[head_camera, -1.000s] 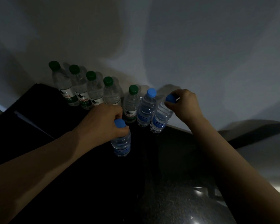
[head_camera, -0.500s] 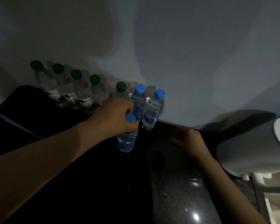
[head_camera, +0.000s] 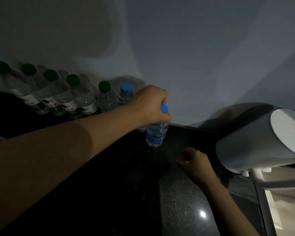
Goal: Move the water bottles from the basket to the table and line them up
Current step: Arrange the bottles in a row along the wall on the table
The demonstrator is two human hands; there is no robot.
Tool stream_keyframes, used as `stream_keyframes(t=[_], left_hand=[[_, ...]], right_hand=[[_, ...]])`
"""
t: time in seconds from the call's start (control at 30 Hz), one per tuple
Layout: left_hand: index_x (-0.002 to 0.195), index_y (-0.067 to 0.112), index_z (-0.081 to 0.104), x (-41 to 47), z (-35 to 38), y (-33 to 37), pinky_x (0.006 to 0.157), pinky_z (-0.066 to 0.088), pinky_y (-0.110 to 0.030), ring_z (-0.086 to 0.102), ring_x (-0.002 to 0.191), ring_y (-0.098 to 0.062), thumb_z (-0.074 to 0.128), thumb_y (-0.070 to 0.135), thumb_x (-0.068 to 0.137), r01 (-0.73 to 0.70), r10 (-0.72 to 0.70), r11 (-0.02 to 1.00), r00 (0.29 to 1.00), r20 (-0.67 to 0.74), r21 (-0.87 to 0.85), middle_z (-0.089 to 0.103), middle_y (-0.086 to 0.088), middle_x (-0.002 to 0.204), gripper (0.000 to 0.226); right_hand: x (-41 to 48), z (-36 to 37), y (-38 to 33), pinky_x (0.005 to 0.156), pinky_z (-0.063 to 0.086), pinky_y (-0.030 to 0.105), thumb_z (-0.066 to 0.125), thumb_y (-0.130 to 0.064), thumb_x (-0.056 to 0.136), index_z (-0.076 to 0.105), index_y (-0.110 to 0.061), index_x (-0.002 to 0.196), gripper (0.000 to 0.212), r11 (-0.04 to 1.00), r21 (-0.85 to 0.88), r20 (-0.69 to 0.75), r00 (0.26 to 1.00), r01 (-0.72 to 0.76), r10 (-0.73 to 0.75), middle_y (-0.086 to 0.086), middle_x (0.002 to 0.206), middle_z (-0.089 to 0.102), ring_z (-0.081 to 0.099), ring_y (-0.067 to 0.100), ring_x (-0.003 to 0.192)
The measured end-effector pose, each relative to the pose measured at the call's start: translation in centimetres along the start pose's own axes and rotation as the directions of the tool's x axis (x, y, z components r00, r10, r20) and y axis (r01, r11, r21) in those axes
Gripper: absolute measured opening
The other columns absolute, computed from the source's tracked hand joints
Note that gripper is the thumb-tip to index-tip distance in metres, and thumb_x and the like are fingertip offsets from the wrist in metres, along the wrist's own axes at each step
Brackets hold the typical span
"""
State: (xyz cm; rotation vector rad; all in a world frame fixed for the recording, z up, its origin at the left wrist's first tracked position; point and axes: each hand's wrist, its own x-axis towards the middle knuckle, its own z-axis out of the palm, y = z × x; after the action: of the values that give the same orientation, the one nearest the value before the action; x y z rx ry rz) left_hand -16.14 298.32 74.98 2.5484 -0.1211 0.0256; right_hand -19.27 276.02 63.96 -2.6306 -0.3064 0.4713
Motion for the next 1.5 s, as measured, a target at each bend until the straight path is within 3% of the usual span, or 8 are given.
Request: stream_keyframes(t=[0.23,0.37,0.53,0.8,1.03,1.17,1.33,1.5], left_hand=[[0.080,0.012,0.058,3.5,0.9,1.0,0.055,0.038,-0.022,0.052,0.072,-0.016,0.073,0.026,0.070,-0.029,0.028,0.999,0.999,0.040,0.023,0.045,0.010,0.069,0.023],[0.078,0.013,0.056,4.7,1.2,0.7,0.058,0.041,-0.027,0.052,0.071,-0.018,0.072,0.025,0.071,-0.029,0.028,0.999,0.999,0.046,0.029,0.045,0.008,0.068,0.022],[0.079,0.010,0.056,5.6,1.3,0.4,0.055,0.039,-0.026,0.050,0.070,-0.017,0.072,0.022,0.072,-0.027,0.025,0.999,0.999,0.047,0.030,0.044,0.007,0.068,0.021],[0.085,0.009,0.058,6.2,1.7,-0.5,0.061,0.044,-0.030,0.052,0.073,-0.018,0.072,0.024,0.074,0.004,-0.007,0.999,0.998,0.062,0.048,0.051,-0.001,0.078,0.023],[0.080,0.012,0.052,6.4,1.8,-0.5,0.063,0.045,-0.033,0.054,0.074,-0.021,0.072,0.024,0.074,-0.015,0.009,0.997,0.997,0.079,0.076,0.052,-0.003,0.079,0.023],[0.079,0.013,0.051,6.1,1.9,-0.3,0.069,0.049,-0.038,0.055,0.079,-0.024,0.070,0.026,0.075,-0.060,0.048,0.990,0.994,0.098,0.128,0.054,-0.006,0.086,0.023],[0.081,0.010,0.051,5.9,1.7,-0.5,0.069,0.048,-0.038,0.056,0.080,-0.026,0.069,0.025,0.077,-0.076,0.062,0.986,0.993,0.099,0.146,0.056,-0.011,0.091,0.023],[0.082,0.010,0.049,5.7,1.7,-0.1,0.072,0.047,-0.037,0.055,0.084,-0.026,0.067,0.024,0.079,-0.086,0.071,0.984,0.992,0.101,0.156,0.055,-0.012,0.095,0.023]], right_hand=[[1.0,-0.4,0.7,0.080,0.052,0.026,0.074,-0.026,0.079,0.062,-0.013,0.117,0.041,0.998,0.056,-0.014,1.000,-0.024,0.025,0.004,0.107,0.067,0.062,0.013,0.091],[1.3,-0.3,0.9,0.080,0.053,0.026,0.074,-0.024,0.080,0.062,-0.013,0.117,0.041,0.997,0.071,-0.025,0.999,-0.026,0.028,0.003,0.106,0.067,0.062,0.012,0.091],[1.7,-0.2,1.1,0.071,0.046,0.017,0.072,-0.026,0.082,0.061,-0.015,0.116,0.038,0.996,0.083,-0.025,0.999,-0.024,0.026,0.000,0.103,0.065,0.056,0.006,0.082],[2.2,-0.2,1.1,0.078,0.051,0.024,0.072,-0.025,0.082,0.062,-0.016,0.116,0.036,0.997,0.076,-0.025,0.999,-0.021,0.023,0.002,0.103,0.065,0.060,0.011,0.089],[2.0,0.3,1.0,0.070,0.048,0.020,0.072,-0.023,0.081,0.064,-0.017,0.111,0.032,0.995,0.094,-0.038,0.999,-0.017,0.020,-0.008,0.088,0.058,0.057,0.006,0.078],[2.0,0.5,1.0,0.062,0.041,0.011,0.072,-0.024,0.081,0.064,-0.018,0.109,0.030,0.997,0.082,-0.038,0.999,-0.011,0.014,-0.012,0.084,0.055,0.053,0.000,0.071],[1.8,1.0,0.9,0.074,0.052,0.025,0.072,-0.026,0.080,0.064,-0.015,0.111,0.034,0.997,0.072,-0.044,0.999,-0.010,0.013,0.001,0.098,0.066,0.062,0.011,0.084],[1.7,1.1,0.8,0.080,0.053,0.030,0.072,-0.027,0.081,0.063,-0.015,0.114,0.036,0.998,0.056,-0.023,1.000,-0.004,0.006,0.002,0.102,0.067,0.063,0.013,0.089]])
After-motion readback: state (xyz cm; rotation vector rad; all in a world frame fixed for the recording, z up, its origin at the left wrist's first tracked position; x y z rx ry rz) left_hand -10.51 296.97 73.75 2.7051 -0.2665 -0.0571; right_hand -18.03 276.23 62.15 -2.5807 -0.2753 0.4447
